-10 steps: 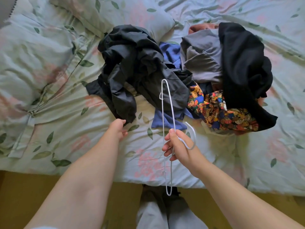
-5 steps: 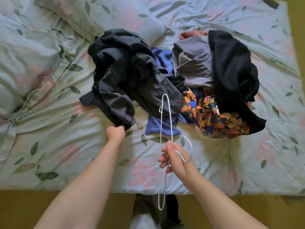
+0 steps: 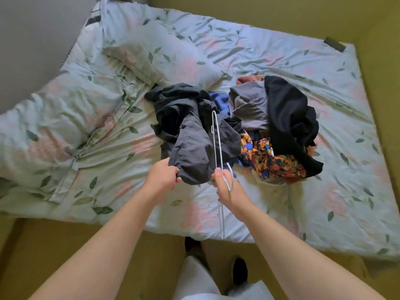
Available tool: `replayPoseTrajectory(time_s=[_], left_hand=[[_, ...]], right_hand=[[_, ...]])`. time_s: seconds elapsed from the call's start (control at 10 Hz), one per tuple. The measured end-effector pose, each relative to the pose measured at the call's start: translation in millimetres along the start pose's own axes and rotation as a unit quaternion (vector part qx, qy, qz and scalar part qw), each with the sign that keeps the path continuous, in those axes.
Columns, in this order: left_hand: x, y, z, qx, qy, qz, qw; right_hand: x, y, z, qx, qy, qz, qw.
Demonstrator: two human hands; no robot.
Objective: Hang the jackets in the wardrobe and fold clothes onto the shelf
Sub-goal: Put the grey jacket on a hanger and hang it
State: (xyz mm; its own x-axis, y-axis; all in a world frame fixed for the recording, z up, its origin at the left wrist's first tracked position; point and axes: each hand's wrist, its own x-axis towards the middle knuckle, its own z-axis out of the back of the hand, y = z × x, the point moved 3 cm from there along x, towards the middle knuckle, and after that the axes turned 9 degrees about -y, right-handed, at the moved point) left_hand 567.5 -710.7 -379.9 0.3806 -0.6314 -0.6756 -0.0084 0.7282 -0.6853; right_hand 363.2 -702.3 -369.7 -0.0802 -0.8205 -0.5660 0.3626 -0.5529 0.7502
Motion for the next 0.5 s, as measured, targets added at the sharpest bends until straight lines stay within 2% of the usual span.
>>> replayPoseTrajectory(time_s=[0.1,0.2,0.3,0.4,0.5], left_hand=[[-30.7,-12.3,4.8,0.027,0.024,-0.052,0.998],[-69.3,-19.4,1.3,0.034,0.054,-0.084,0.994],[-101.1,-19.5,-0.5,-0.007,0.057,-0.1,0.993],[-129.8,-23.1,1.2,-0.044,0.039,-0.119,0.991],[-152.6,-36.9,3.1,-0.015,-0.012,-0.191,0.981]], right_hand=[[-14.2,14.2,4.9,-0.066,0.001,0.042,0.997],[-17.6,18.6,13.5,-0.056,-0.007,0.047,0.997],[-16.4,20.2,19.8,-0.058,-0.015,0.029,0.998],[-20.2,18.7,24.9,-0.033,0.015,-0.041,0.998],[-30.0,20.3,29.2,0.015,0.07,-0.08,0.994]])
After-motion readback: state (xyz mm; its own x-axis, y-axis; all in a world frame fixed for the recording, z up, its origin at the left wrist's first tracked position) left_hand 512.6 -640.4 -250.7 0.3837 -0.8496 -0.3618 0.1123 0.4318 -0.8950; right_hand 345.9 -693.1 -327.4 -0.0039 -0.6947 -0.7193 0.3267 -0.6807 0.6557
